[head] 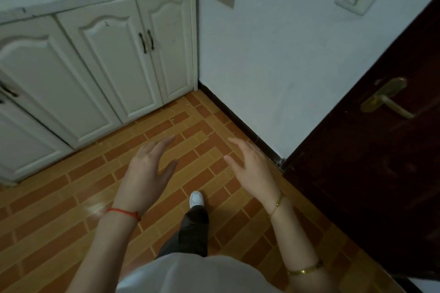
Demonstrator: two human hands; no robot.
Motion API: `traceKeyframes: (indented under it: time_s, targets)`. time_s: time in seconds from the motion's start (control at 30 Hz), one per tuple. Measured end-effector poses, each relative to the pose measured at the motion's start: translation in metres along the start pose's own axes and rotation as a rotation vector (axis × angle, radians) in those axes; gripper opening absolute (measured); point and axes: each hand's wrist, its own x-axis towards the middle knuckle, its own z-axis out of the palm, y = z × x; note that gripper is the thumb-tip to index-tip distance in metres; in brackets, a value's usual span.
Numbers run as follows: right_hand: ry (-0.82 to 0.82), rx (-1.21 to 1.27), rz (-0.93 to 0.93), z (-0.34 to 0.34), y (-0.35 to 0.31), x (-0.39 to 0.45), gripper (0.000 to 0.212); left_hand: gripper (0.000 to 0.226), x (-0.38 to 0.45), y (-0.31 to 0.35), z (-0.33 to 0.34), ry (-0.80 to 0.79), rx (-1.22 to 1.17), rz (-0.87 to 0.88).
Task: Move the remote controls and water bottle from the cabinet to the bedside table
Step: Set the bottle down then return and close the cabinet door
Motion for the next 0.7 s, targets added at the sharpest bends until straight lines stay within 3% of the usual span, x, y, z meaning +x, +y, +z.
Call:
traceKeyframes:
  time_s: [0.4,0.7]
  targets:
    - [0.059,0.024,-0.067,-0.044,-0.006,0.228,0.046,0.052,0.223,-0.022,-0.013,0.048,0.028,0.02]
    - [0.052,0.039,-0.073,-0.056,-0.005,0.342,0.047,0.052,0.345,-0.028,-0.018,0.063,0.035,0.012]
